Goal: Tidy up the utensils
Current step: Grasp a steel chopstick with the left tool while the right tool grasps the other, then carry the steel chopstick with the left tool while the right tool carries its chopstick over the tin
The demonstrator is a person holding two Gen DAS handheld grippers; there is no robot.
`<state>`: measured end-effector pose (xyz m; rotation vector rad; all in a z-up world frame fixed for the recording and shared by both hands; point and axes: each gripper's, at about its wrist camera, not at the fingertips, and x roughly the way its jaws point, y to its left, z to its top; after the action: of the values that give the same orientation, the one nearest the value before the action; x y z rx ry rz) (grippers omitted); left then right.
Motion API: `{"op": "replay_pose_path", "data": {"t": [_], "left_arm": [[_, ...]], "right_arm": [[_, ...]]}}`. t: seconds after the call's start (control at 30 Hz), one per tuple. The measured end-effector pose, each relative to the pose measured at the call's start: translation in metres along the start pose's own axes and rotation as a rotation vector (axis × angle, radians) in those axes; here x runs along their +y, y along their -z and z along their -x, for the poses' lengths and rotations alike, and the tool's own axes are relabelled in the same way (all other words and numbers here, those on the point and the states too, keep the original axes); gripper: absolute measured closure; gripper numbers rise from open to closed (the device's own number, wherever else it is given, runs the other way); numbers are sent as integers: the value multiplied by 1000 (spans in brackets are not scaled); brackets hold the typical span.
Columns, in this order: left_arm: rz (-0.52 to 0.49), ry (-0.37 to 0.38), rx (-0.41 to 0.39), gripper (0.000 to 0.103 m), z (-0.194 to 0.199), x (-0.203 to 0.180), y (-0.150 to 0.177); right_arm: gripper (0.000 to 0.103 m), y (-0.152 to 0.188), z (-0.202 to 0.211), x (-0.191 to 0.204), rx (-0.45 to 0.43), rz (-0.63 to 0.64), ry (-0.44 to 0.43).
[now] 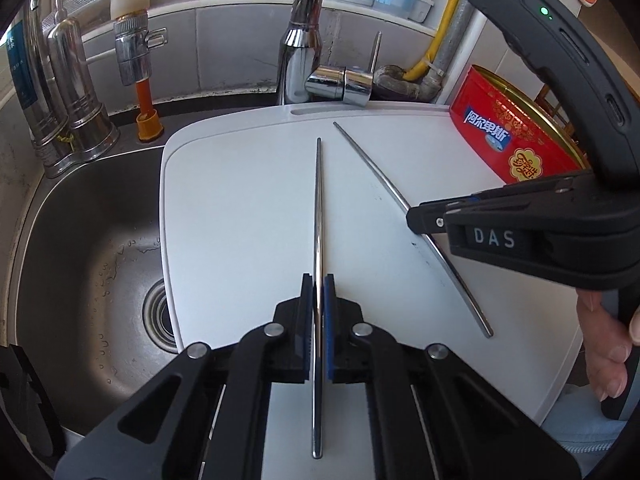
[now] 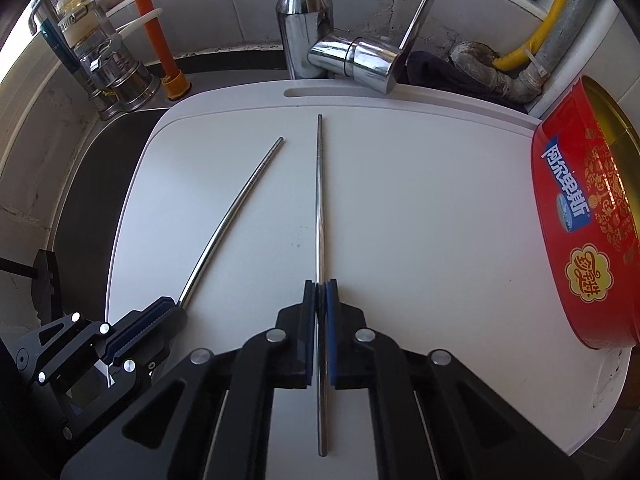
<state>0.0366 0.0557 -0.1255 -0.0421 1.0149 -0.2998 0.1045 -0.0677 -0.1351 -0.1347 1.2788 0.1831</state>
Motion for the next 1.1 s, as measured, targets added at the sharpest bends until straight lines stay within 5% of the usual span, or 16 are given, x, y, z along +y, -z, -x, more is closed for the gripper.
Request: {"op": "replay_pose_path", "data": {"t": [0.23,0.5,0.63,0.87,1.1], "left_arm": [[44,30,4,98,4,3,2],[52,18,-45,98,23,-1,1],[96,-9,-99,98,41,4,-1],[145,-71,-270,98,86,-10,-12],[124,-124,-354,98,107,-81,-27]], "right_arm": [[97,3,6,-10,14,-39,-27],[97,11,32,3,-73,13,-29],[97,21,57,5,-181,27,-53],[97,45,125,-7,-512,109,-37],[97,68,151,-58,-612,154,-120]]}}
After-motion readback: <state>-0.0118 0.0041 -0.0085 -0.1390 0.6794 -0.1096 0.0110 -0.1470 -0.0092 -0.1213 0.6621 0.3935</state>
